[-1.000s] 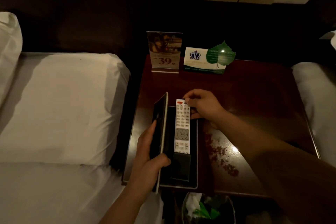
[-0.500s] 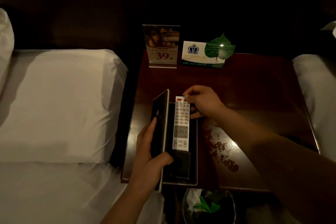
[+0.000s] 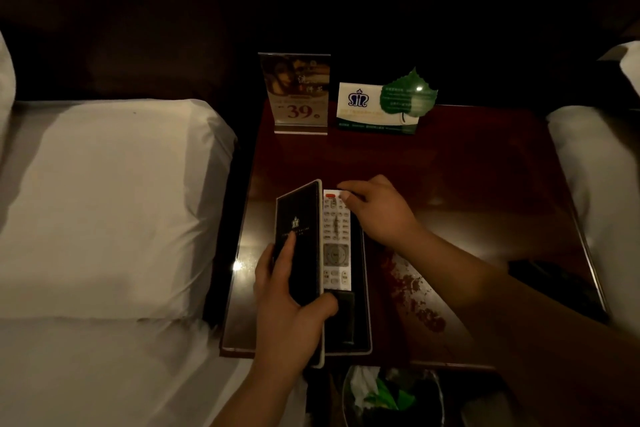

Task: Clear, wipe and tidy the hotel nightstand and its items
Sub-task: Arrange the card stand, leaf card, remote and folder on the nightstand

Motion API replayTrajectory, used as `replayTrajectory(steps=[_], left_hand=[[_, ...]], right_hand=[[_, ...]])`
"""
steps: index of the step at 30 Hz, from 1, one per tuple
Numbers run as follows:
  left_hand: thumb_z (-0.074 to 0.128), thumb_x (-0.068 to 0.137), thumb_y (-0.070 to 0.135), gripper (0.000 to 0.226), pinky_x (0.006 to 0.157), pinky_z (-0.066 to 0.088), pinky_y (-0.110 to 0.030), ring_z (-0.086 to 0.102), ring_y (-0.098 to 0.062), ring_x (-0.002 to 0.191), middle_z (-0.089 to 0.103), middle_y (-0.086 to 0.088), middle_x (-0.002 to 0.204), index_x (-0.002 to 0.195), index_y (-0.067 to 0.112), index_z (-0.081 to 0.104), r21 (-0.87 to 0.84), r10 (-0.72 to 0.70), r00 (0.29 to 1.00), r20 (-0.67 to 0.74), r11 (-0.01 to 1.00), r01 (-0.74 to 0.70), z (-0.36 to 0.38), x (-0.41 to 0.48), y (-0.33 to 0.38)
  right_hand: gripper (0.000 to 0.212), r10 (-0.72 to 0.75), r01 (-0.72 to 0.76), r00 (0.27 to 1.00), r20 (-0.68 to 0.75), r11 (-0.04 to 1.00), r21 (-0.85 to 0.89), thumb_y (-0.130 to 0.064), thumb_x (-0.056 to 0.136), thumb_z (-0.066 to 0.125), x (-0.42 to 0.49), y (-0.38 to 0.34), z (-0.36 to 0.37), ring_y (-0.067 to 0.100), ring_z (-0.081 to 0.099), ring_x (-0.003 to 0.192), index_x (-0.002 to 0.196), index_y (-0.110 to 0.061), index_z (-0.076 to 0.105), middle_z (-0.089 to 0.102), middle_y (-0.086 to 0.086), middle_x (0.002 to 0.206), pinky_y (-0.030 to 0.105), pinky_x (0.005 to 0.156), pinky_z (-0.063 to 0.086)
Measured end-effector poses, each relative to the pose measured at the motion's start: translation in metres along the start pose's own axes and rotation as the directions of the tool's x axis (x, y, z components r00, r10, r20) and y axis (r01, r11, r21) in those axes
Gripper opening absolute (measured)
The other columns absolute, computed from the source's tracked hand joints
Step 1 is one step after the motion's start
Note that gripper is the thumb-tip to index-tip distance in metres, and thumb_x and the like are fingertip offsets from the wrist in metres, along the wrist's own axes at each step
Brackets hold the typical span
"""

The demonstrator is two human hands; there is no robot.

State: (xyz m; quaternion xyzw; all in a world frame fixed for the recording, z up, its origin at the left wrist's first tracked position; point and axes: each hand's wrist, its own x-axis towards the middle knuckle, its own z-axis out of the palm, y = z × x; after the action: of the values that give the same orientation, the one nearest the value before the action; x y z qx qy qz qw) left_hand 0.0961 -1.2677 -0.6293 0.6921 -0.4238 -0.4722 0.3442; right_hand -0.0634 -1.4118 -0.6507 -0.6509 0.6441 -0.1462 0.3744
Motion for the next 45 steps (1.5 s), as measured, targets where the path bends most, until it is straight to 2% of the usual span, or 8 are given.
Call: replayTrajectory(steps=[7, 11, 16, 20, 28, 35, 38, 45], left_hand=[[0.07, 0.052, 0.039, 0.101, 0.112, 0.042, -0.043, 0.032, -0.007, 0.143, 0.024, 0.021, 0.154, 0.143, 0.06, 0.032, 0.027, 0.026, 1.0, 0.008, 0.999, -0.026, -0.003, -0.001, -0.002], [0.074, 0.054, 0.054, 0.102, 0.114, 0.036, -0.038, 0.02, -0.009, 0.147, 0.011, 0.026, 0.155, 0.144, 0.061, 0.026, 0.151, 0.067, 0.998, -0.004, 0.986, -0.066, 0.006, -0.003, -0.002], [0.072, 0.054, 0.058, 0.105, 0.117, 0.034, -0.05, 0.015, -0.014, 0.149, 0.006, 0.025, 0.156, 0.147, 0.056, 0.024, 0.242, 0.063, 0.998, -0.013, 0.969, -0.058, 0.011, -0.005, -0.004], [0.073, 0.057, 0.051, 0.103, 0.117, 0.033, -0.051, 0.018, -0.018, 0.149, 0.006, 0.021, 0.157, 0.148, 0.054, 0.025, 0.282, 0.088, 0.996, -0.009, 0.956, -0.082, 0.013, -0.006, -0.003], [0.083, 0.063, 0.05, 0.103, 0.117, 0.034, -0.051, 0.022, -0.021, 0.148, 0.007, 0.007, 0.162, 0.15, 0.048, 0.027, 0.343, 0.128, 0.992, 0.0, 0.932, -0.12, 0.014, -0.009, -0.003], [0.072, 0.065, 0.059, 0.094, 0.111, 0.029, -0.052, 0.023, -0.032, 0.146, 0.012, -0.007, 0.164, 0.149, 0.047, 0.032, 0.523, 0.191, 0.982, -0.011, 0.838, -0.157, 0.027, -0.014, -0.006], [0.063, 0.065, 0.062, 0.085, 0.11, 0.027, -0.049, 0.019, -0.028, 0.147, 0.01, -0.003, 0.164, 0.142, 0.051, 0.029, 0.519, 0.233, 0.972, 0.001, 0.831, -0.2, 0.027, -0.019, -0.009], [0.072, 0.083, 0.031, 0.077, 0.1, 0.044, -0.037, 0.048, -0.017, 0.122, 0.047, 0.002, 0.136, 0.15, 0.029, 0.035, 0.275, 0.099, 0.987, -0.128, 0.959, -0.061, 0.005, 0.001, -0.023]], right_hand=[[0.041, 0.039, -0.048, 0.996, 0.086, 0.993, 0.111, -0.024, 0.101, 0.045, 0.0, -0.012, -0.005, 0.027, 0.057, 0.109, 0.14, -0.013, 0.048, 0.05, 0.011, 0.126, 0.043, 0.094, 0.051], [0.037, 0.119, -0.111, 0.993, -0.001, 0.931, 0.348, -0.013, 0.099, 0.045, -0.011, -0.008, -0.002, 0.022, 0.065, 0.091, 0.135, -0.012, 0.052, 0.061, 0.011, 0.117, 0.028, 0.072, 0.057], [0.025, 0.153, -0.06, 0.959, -0.237, 0.931, 0.361, -0.017, 0.092, 0.054, -0.049, 0.019, 0.006, 0.008, 0.066, 0.076, 0.101, -0.036, 0.066, 0.067, -0.01, 0.087, 0.034, 0.069, 0.058], [0.036, 0.165, -0.108, 0.984, -0.068, 0.857, 0.504, -0.013, 0.095, 0.052, -0.079, 0.019, 0.03, 0.006, 0.064, 0.075, 0.092, -0.046, 0.066, 0.062, -0.007, 0.095, 0.027, 0.063, 0.055], [0.031, 0.12, -0.08, 0.986, -0.114, 0.949, 0.306, -0.014, 0.095, 0.05, -0.079, 0.002, 0.043, 0.0, 0.058, 0.084, 0.122, -0.02, 0.064, 0.053, -0.013, 0.097, 0.014, 0.07, 0.046], [0.033, 0.121, -0.109, 0.992, -0.028, 0.957, 0.269, -0.008, 0.092, 0.05, -0.116, 0.008, 0.042, -0.005, 0.063, 0.078, 0.1, -0.03, 0.074, 0.068, -0.012, 0.089, 0.004, 0.062, 0.045], [0.038, 0.185, -0.164, 0.983, -0.019, 0.91, 0.381, -0.002, 0.091, 0.049, -0.127, 0.015, 0.044, -0.003, 0.063, 0.083, 0.097, -0.029, 0.076, 0.066, -0.008, 0.092, 0.008, 0.069, 0.048], [0.028, 0.3, -0.223, 0.948, -0.103, 0.861, 0.457, -0.037, 0.096, 0.05, -0.141, 0.022, 0.048, 0.0, 0.061, 0.098, 0.121, -0.031, 0.063, 0.057, -0.016, 0.11, 0.036, 0.088, 0.055]])
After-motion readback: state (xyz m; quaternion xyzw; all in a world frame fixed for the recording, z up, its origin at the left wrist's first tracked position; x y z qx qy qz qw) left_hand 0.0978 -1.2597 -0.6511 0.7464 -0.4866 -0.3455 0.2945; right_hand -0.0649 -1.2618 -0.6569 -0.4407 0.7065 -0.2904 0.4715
